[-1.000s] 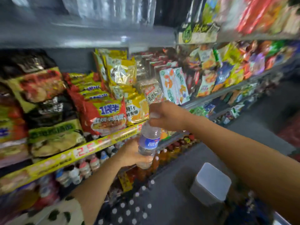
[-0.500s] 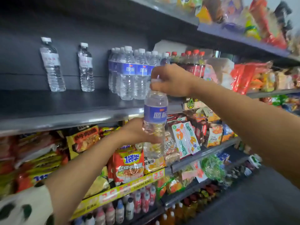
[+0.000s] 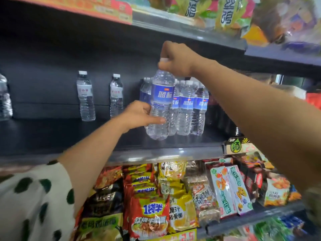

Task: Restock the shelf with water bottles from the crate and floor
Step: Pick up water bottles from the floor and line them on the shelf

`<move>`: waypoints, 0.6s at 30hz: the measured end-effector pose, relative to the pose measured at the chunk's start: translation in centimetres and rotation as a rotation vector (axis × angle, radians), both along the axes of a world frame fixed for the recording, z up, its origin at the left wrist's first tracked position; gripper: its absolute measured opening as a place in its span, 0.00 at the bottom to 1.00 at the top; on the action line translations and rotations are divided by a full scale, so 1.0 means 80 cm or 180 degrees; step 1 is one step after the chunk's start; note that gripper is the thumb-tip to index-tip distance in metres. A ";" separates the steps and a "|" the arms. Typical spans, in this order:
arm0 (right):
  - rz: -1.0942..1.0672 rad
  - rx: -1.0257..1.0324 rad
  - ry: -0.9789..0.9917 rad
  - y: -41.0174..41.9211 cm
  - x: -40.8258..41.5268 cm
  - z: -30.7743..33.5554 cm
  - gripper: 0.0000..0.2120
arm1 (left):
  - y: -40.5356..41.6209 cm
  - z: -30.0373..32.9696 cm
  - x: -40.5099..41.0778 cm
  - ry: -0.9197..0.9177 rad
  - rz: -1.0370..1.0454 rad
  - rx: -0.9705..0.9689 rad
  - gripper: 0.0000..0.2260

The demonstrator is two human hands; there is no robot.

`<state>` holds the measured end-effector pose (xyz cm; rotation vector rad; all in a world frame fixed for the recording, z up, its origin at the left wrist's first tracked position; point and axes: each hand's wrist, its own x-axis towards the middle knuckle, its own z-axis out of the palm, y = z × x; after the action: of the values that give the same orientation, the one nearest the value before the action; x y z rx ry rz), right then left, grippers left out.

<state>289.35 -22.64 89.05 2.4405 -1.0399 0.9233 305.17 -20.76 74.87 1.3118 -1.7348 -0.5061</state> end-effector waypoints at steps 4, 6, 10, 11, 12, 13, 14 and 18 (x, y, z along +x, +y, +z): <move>0.0092 0.0118 0.0093 -0.046 0.004 -0.006 0.16 | -0.030 -0.008 -0.001 0.0012 0.0179 0.0209 0.40; 0.0153 0.0129 0.0191 -0.064 0.005 -0.012 0.16 | -0.041 -0.012 -0.003 0.0014 0.0316 0.0270 0.30; 0.0327 0.0192 0.0338 -0.091 0.008 -0.020 0.15 | -0.055 -0.021 -0.005 -0.0040 0.0485 0.0387 0.30; 0.0346 0.0221 0.0368 -0.097 0.008 -0.022 0.15 | -0.056 -0.022 -0.006 -0.0076 0.0494 0.0431 0.28; 0.0356 0.0231 0.0386 -0.102 0.008 -0.024 0.15 | -0.058 -0.025 -0.006 -0.0076 0.0497 0.0448 0.30; 0.0346 0.0219 0.0395 -0.107 0.008 -0.025 0.16 | -0.061 -0.027 -0.005 -0.0059 0.0528 0.0436 0.36; 0.0329 0.0191 0.0405 -0.111 0.007 -0.025 0.17 | -0.065 -0.029 -0.004 -0.0043 0.0547 0.0414 0.43; 0.0294 0.0189 0.0426 -0.119 0.003 -0.023 0.17 | -0.076 -0.036 0.000 -0.0056 0.0555 0.0417 0.50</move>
<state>289.56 -32.18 87.23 2.5787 -0.9277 0.7547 305.13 -26.82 72.02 1.5486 -1.6053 -0.5161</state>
